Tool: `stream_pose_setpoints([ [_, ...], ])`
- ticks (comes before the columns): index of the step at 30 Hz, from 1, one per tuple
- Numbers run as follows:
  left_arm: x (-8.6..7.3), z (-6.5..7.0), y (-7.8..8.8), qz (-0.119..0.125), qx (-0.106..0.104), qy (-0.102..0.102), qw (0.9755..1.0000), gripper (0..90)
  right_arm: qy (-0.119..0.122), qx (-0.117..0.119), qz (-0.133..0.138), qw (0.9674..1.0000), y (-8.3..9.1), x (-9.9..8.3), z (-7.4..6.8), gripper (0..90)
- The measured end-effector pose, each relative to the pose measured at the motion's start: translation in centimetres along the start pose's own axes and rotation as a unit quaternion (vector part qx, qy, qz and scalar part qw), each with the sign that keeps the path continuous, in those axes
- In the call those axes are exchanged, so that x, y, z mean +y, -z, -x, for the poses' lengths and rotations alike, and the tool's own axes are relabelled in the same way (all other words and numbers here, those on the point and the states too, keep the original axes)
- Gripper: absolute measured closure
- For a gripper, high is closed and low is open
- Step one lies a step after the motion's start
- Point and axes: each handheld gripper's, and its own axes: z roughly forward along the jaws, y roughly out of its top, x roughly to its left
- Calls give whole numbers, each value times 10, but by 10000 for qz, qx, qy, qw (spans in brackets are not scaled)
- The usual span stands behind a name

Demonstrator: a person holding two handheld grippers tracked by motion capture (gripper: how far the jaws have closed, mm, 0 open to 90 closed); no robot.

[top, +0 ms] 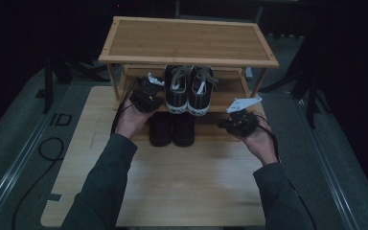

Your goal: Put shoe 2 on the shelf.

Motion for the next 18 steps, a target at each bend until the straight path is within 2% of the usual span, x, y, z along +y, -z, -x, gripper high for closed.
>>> stream_pose_setpoints([
  [18, -9, -13, 4, 46, 80, 147, 9999, 900, -51, 15, -81, 10000, 0, -6, 2, 879],
])
